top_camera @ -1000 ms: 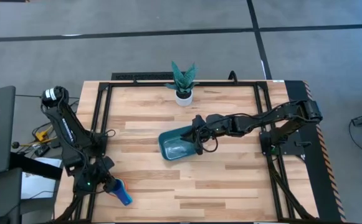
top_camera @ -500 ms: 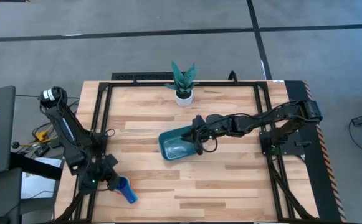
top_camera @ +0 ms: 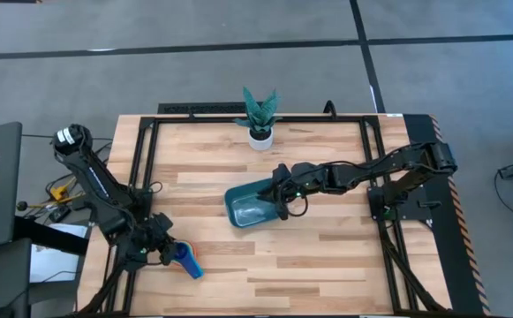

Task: Nest measuring cups in basket
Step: Put the stack of measuring cups into the green bin

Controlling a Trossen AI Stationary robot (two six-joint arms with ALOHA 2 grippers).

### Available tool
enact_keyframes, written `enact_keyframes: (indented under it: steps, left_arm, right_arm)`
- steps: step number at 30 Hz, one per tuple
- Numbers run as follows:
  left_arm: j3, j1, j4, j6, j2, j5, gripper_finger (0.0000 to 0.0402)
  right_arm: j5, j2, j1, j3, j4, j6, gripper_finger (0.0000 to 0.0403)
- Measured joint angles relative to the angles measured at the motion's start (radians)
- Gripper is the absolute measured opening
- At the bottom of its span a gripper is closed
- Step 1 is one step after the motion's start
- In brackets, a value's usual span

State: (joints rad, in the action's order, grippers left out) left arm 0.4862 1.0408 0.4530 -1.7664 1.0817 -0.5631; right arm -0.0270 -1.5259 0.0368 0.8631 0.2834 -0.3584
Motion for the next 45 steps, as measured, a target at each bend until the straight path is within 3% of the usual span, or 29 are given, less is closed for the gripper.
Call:
enact_keyframes:
  steps: [12,21,31,45]
  left_arm:
    - [0.000,-0.067,-0.111,0.108,-0.002,-0.039,0.0132]
    - [0.000,-0.164,-0.209,0.115,-0.002,-0.142,0.0132]
    - [0.049,-0.329,-0.313,0.299,-0.025,-0.041,0.0132]
    - [0.188,-0.616,-0.280,0.582,-0.024,-0.005,0.0132]
  right_arm:
    - [0.001,0.040,0.000,-0.002,-0.104,-0.001,0.0103]
    - [0.019,0.145,0.000,-0.001,-0.224,0.024,0.0103]
    - [0.114,0.297,0.000,-0.001,-0.398,0.047,0.0103]
    - [0.117,0.324,0.008,-0.001,-0.515,0.046,0.0103]
